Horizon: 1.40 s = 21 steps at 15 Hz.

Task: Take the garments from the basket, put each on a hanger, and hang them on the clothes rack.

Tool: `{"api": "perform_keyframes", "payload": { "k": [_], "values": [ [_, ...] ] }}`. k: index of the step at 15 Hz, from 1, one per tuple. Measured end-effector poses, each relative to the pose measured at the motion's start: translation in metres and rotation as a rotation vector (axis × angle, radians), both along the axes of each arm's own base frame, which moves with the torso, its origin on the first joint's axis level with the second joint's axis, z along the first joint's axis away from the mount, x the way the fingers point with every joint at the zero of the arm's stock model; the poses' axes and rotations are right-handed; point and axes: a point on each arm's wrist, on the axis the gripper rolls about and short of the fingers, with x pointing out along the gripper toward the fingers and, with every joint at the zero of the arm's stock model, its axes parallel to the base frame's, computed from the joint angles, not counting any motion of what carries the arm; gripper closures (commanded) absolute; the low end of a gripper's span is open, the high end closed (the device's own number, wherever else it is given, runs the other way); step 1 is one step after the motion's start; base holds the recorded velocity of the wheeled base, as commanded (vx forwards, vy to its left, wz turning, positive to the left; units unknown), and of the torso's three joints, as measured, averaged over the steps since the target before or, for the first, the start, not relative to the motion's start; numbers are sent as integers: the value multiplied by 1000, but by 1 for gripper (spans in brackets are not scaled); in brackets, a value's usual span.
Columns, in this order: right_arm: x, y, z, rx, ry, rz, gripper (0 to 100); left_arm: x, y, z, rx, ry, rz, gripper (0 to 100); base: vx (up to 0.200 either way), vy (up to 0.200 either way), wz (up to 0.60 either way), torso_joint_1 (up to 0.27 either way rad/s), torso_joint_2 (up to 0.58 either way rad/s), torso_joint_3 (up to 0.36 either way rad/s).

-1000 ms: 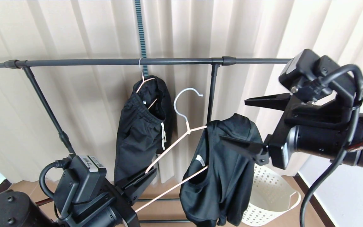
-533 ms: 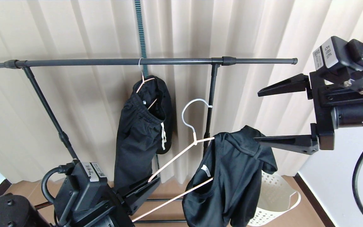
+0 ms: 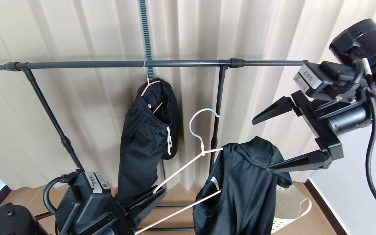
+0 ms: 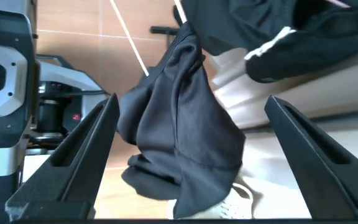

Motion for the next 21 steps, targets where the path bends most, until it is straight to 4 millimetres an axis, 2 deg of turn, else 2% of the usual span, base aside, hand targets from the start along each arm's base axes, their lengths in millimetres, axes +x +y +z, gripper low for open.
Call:
{"api": "perform_keyframes", "payload": {
  "k": [6,8,15,16,21],
  "values": [
    [21,23,-28,-39,80,34,0,-1,0,0,2,2,-1,100,0,0,0,0,0,0],
    [30,30,-32,-29,58,37,0,-1,0,0,2,1,-1,100,0,0,0,0,0,0],
    [50,42,-51,-35,88,33,0,0,0,-1,3,2,-3,100,0,0,0,0,0,0],
    [50,44,-51,-35,94,33,100,-1,0,-1,3,3,-4,100,0,0,0,0,0,0],
    [47,43,-51,-39,103,35,100,-1,0,-1,3,4,-2,100,0,0,0,0,0,0]
  ]
}}
